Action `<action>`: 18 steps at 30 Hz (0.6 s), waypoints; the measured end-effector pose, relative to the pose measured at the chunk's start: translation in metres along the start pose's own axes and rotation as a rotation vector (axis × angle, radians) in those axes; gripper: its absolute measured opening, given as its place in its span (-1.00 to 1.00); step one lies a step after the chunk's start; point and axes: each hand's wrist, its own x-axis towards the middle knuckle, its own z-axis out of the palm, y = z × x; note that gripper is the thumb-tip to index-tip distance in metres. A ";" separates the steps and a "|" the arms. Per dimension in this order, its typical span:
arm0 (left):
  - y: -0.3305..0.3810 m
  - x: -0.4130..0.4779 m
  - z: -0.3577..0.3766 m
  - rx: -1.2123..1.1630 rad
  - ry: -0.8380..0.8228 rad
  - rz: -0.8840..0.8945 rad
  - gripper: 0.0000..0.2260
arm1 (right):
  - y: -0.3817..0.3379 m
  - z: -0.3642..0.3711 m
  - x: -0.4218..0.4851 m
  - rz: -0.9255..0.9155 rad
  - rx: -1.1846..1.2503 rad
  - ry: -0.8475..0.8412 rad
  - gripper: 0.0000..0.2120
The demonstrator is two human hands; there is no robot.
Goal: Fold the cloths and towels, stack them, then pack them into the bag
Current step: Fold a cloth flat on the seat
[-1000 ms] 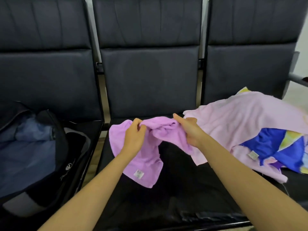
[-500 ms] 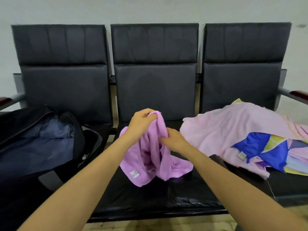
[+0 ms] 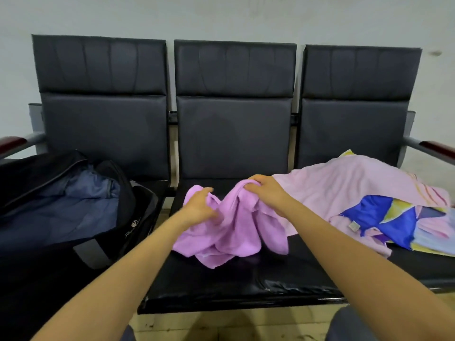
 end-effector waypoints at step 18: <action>-0.006 0.039 0.019 -0.190 0.428 -0.232 -0.75 | 0.055 -0.012 0.010 0.086 0.065 -0.122 -0.84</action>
